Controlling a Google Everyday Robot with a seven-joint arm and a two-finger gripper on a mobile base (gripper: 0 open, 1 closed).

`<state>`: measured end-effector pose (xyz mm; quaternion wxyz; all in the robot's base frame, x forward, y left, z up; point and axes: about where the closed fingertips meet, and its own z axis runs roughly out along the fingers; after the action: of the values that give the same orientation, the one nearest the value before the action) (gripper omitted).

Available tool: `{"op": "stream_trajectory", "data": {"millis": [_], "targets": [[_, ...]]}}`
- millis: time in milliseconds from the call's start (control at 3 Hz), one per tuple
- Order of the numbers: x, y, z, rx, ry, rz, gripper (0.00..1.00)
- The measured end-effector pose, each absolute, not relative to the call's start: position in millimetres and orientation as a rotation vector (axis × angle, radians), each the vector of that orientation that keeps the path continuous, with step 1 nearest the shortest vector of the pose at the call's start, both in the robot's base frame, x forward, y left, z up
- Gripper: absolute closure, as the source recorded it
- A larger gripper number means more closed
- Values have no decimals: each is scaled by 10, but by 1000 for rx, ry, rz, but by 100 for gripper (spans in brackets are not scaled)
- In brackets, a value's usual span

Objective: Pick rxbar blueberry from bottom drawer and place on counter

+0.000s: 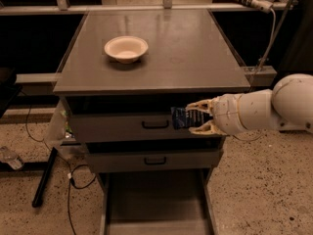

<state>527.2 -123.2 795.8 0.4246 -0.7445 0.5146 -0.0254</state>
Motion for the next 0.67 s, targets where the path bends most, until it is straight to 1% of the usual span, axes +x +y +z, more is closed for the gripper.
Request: {"op": "stream_trajectory", "data": {"millis": [333,667], "targets": [[5355,-1239,8161,-1870,1277,-110,100],[5501,-1230,8734,-1898,1214,-212,100]]}}
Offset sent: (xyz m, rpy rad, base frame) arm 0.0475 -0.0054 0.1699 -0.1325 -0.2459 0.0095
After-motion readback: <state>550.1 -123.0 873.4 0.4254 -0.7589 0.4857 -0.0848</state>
